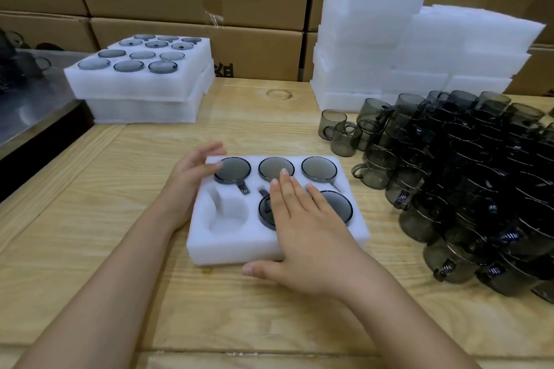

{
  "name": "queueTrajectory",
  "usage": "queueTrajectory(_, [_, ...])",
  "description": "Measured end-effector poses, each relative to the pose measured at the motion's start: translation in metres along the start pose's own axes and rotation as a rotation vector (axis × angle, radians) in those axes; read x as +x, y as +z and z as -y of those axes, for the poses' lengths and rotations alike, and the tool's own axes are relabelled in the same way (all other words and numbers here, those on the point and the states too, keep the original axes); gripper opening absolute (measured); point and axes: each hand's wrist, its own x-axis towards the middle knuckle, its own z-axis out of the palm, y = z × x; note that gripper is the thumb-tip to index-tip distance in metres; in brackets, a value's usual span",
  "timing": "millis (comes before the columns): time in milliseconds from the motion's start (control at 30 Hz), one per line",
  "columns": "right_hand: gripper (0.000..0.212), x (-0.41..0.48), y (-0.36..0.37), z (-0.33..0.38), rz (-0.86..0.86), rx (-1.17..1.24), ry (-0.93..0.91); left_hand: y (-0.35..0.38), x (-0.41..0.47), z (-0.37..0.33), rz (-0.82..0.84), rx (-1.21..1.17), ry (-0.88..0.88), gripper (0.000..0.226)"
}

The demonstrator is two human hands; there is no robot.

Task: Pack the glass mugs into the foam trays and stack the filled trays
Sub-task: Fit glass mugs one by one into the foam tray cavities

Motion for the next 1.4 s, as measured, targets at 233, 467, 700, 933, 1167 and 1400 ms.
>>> queueTrajectory(233, [0.083,-0.003,-0.019,-0.027,-0.387,0.683,0.060,-0.004,0.005,0.007,0.045,-0.022,-0.023,0.037])
queueTrajectory(467, [0.023,0.028,-0.024,-0.109,-0.282,-0.182,0.702,-0.005,0.008,0.010,0.049,-0.020,-0.016,0.036])
queueTrajectory(700, [0.008,0.037,-0.012,-0.115,-0.318,-0.231,0.702,-0.005,0.009,0.010,0.064,-0.087,0.016,0.036])
queueTrajectory(933, [0.008,0.029,-0.039,-0.086,-0.780,-0.019,0.401,-0.008,0.008,-0.004,-0.040,-0.114,0.227,0.035])
queueTrajectory(1167, [0.014,0.039,-0.057,0.000,-0.728,0.350,-0.069,0.002,-0.002,-0.017,0.088,0.165,0.539,0.060])
queueTrajectory(1400, [0.014,0.051,-0.036,0.017,-0.800,0.546,-0.165,0.011,-0.015,-0.023,0.278,0.407,0.548,0.071])
